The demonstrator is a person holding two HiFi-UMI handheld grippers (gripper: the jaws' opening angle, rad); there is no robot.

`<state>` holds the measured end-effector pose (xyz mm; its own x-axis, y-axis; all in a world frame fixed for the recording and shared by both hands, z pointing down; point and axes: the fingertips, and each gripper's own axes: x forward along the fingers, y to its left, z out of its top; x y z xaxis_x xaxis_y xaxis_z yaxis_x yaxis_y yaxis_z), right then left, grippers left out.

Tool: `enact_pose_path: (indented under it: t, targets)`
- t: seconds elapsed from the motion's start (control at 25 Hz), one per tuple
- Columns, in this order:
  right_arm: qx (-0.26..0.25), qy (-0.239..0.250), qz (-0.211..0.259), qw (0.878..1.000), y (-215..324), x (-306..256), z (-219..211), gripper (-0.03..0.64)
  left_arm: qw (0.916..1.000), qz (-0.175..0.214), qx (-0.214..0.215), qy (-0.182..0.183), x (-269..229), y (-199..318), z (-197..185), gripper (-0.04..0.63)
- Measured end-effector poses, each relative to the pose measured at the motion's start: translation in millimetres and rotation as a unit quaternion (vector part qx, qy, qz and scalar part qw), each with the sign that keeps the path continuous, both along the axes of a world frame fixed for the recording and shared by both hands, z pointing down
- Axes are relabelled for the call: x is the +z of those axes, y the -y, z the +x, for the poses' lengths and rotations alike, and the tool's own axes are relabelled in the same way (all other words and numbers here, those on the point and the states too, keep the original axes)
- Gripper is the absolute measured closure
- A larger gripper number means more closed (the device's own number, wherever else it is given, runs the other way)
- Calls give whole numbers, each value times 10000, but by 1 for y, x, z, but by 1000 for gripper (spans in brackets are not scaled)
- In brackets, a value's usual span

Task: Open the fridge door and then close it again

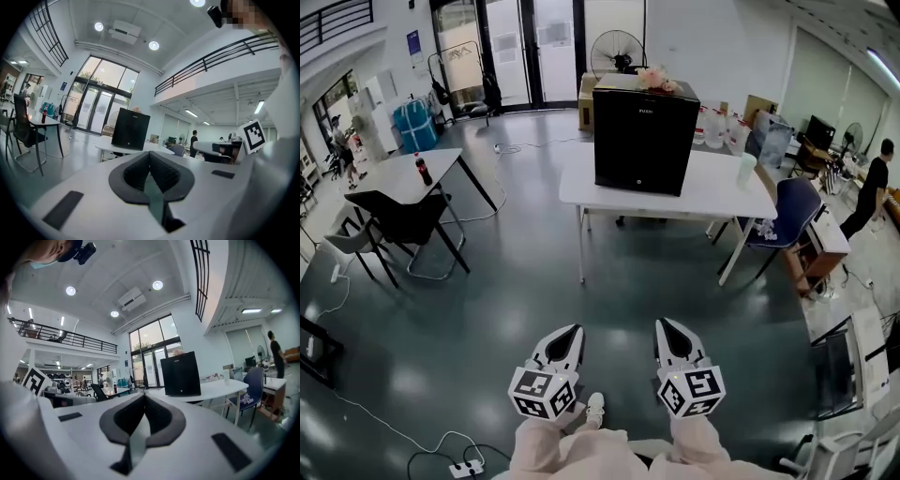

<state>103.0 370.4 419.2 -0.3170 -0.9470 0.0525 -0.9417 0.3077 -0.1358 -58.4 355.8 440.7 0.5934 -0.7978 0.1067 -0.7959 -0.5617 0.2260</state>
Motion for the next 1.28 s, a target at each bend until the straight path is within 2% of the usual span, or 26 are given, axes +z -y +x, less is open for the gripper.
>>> enact_pose_path:
  t: [0.68,0.92,1.28]
  targets:
    - [240,-123,77,9996,156,-3,-42,606,9995,29,297,68,-2,160,-37,584]
    - [227,-213,-193,9993,192,11,-49,606,9993,-183,320,91,11,195,-44,584]
    - [-12,-288,-396,9988,262,31,-62,606,9991,-386,128,111,30,254,-54,584]
